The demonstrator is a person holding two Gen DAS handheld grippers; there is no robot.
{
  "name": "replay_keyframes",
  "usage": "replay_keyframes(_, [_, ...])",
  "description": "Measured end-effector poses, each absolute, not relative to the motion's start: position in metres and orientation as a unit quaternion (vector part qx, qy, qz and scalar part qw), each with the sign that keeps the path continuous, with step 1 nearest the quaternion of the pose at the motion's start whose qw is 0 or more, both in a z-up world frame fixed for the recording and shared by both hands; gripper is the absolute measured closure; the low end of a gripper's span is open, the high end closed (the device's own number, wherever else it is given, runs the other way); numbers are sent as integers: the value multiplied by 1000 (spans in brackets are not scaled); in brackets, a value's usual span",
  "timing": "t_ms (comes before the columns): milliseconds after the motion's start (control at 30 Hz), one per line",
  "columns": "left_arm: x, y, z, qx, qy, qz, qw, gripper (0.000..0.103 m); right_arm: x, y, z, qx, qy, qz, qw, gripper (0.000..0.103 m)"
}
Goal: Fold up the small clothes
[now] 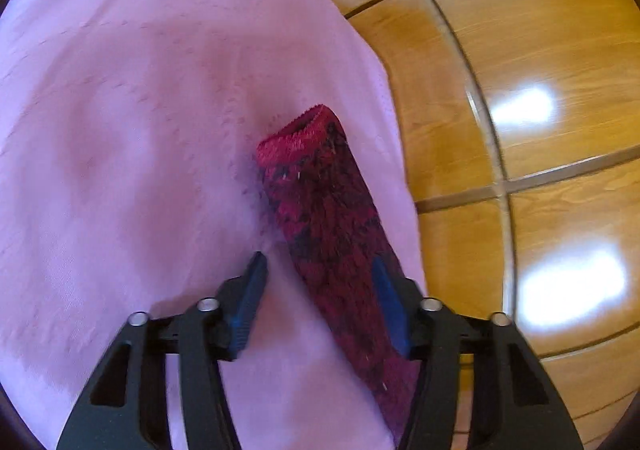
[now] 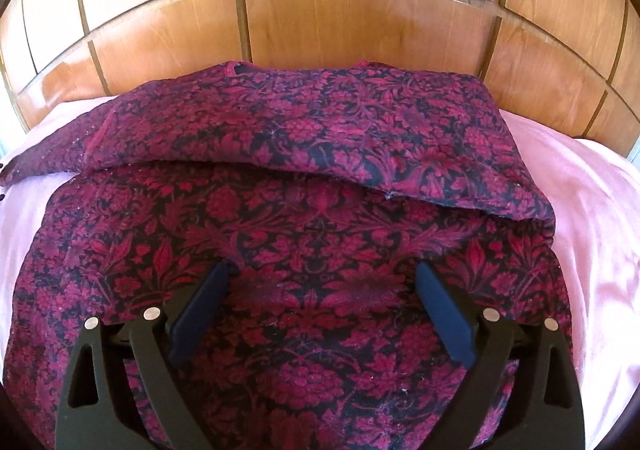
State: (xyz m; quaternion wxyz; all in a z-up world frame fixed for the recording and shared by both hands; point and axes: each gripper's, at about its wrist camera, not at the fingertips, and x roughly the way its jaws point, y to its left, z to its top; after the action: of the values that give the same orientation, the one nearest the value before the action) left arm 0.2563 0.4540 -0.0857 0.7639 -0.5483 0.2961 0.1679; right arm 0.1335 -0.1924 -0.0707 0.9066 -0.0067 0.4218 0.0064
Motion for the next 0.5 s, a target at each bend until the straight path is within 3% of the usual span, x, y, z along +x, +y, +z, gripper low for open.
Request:
replay_keyframes(33, [264, 455, -87, -540, 301, 172, 767, 64, 135, -192, -71, -7, 422, 6, 907, 8])
replay_keyframes(67, [269, 452, -86, -533, 307, 175, 769, 80, 135, -192, -71, -6, 422, 6, 907, 8])
replay_keyframes(167, [280, 447, -81, -508, 316, 184, 780, 92, 133, -189, -71, -8, 421, 3, 907, 7])
replay_keyframes(500, [272, 299, 12, -337, 283, 6, 898, 92, 135, -191, -73, -3, 419, 4, 908, 7])
